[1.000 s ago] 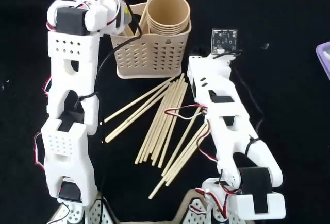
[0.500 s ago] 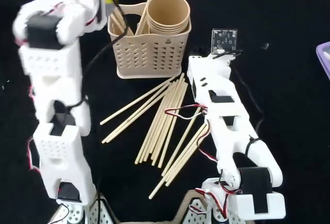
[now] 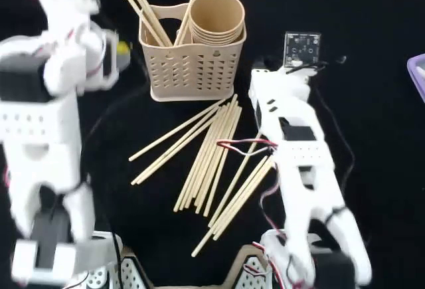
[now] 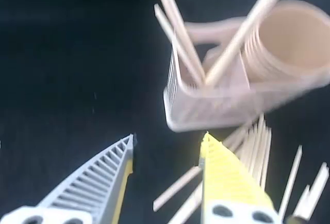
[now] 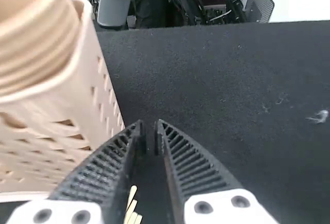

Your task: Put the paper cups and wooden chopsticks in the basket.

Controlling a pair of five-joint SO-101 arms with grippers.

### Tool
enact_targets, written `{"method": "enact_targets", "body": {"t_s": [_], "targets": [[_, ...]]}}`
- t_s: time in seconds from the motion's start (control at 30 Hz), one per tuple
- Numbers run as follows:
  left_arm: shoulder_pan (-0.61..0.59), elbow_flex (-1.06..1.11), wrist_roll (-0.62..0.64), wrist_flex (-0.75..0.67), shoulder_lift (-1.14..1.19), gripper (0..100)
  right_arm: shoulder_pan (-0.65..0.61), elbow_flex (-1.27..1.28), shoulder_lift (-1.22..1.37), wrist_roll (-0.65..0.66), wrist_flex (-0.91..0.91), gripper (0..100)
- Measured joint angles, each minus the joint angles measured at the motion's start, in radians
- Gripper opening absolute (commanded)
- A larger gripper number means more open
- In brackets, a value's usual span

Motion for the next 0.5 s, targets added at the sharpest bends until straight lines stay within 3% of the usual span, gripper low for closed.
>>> {"method": "enact_targets", "body": {"t_s": [0.17,0.27,0.37,0.5], "targets": [[-0.011,0.54,-0.098,-0.169,-0.272,21,0.0,0.0,-0.241,0.037,0.221,5.7],[-0.031,0.924,-0.103,-0.359,-0.407,21,0.0,0.0,-0.359,0.14,0.364,7.0],[-0.029,1.27,-0.109,-0.568,-0.512,21,0.0,0.0,-0.42,0.206,0.491,16.5],[-0.023,1.577,-0.184,-0.798,-0.542,21,0.002,0.002,-0.428,0.219,0.649,17.7]]}}
